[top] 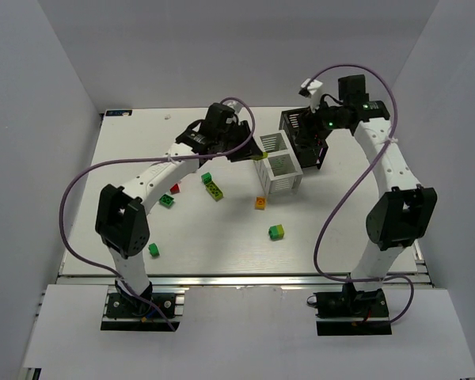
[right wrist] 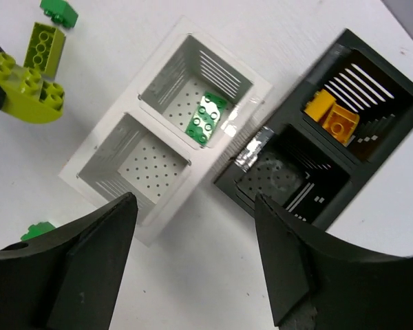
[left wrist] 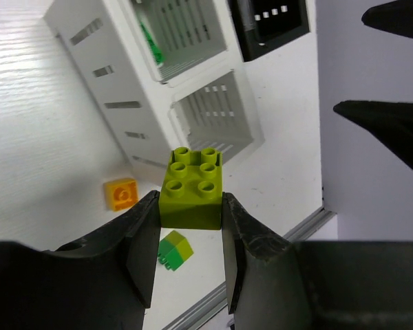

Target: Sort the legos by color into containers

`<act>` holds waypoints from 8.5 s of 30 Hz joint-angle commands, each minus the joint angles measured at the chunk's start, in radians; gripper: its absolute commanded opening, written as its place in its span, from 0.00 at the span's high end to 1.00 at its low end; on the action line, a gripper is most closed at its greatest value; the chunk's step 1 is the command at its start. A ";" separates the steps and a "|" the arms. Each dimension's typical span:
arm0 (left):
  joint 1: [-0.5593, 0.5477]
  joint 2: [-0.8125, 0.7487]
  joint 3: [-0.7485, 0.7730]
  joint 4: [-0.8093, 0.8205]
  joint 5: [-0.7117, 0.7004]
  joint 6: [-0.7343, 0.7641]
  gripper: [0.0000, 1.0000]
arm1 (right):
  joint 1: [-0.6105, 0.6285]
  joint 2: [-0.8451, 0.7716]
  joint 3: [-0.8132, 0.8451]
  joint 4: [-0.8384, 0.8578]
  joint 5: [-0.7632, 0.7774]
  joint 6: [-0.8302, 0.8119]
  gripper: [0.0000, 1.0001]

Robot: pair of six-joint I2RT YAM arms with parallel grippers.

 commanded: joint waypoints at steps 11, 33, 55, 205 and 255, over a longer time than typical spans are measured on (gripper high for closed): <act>-0.097 0.198 0.238 -0.032 0.025 0.006 0.69 | -0.080 -0.148 -0.157 0.097 -0.109 0.060 0.28; -0.116 0.166 0.337 -0.089 -0.182 0.035 0.45 | -0.088 -0.197 -0.203 0.045 -0.212 -0.063 0.26; 0.004 -0.825 -0.931 0.076 -0.429 -0.262 0.28 | 0.292 -0.665 -1.115 0.117 -0.111 -0.894 0.11; -0.011 -0.057 -0.282 0.612 0.131 -0.034 0.75 | -0.086 -0.552 -0.738 0.672 -0.232 0.207 1.00; -0.019 0.071 0.019 0.325 -0.117 0.096 0.40 | -0.156 -0.370 -0.536 0.594 0.015 0.385 0.79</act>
